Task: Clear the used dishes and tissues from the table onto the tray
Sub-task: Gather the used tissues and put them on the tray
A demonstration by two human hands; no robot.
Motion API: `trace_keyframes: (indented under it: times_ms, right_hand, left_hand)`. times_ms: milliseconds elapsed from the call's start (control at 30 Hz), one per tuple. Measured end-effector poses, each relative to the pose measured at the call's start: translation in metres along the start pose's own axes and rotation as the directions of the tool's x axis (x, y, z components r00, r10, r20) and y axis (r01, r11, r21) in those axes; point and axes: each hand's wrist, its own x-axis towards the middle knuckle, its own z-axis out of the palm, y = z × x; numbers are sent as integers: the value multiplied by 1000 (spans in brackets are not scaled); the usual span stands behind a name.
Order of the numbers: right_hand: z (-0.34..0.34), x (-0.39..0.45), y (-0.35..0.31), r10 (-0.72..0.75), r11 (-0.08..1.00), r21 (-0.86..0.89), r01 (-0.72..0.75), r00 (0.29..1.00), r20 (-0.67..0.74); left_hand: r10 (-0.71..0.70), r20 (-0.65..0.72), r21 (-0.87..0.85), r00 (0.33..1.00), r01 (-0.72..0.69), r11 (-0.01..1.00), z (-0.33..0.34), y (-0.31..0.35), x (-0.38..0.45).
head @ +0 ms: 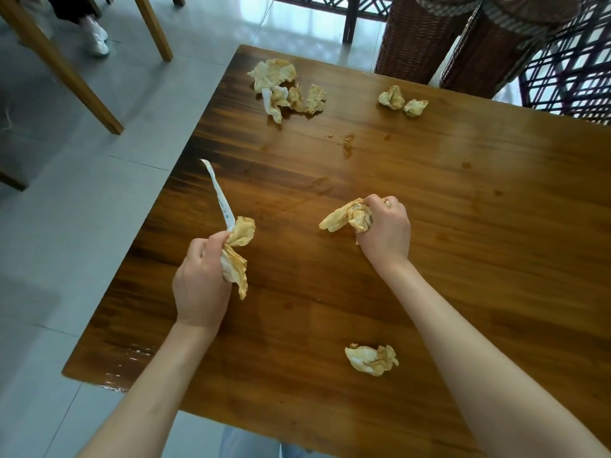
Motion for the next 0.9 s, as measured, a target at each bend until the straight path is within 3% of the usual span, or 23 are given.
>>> trace_keyframes:
  times_ms: [167, 300, 433, 533, 667, 900]
  right_hand:
    - [-18, 3, 15, 68, 997, 34, -67, 997, -37]
    - [-25, 4, 27, 87, 996, -42, -83, 992, 93]
    - [-22, -3, 33, 89, 992, -104, -67, 970, 225]
    - [-20, -4, 33, 79, 993, -104, -56, 970, 231]
    - [-19, -6, 34, 55, 994, -107, -34, 979, 199]
    - [-17, -6, 38, 54, 993, -111, -32, 978, 201]
  left_hand:
    - [215, 90, -132, 973, -202, 971, -3, 53, -20]
    - [396, 255, -263, 882, -330, 907, 5, 95, -36]
    - [460, 420, -313, 783, -351, 883, 13, 113, -50]
    - [452, 485, -308, 749, -337, 890, 19, 117, -59]
    - [461, 474, -311, 751, -346, 885, 21, 121, -66]
    - [334, 419, -189, 845, -279, 942, 23, 109, -74]
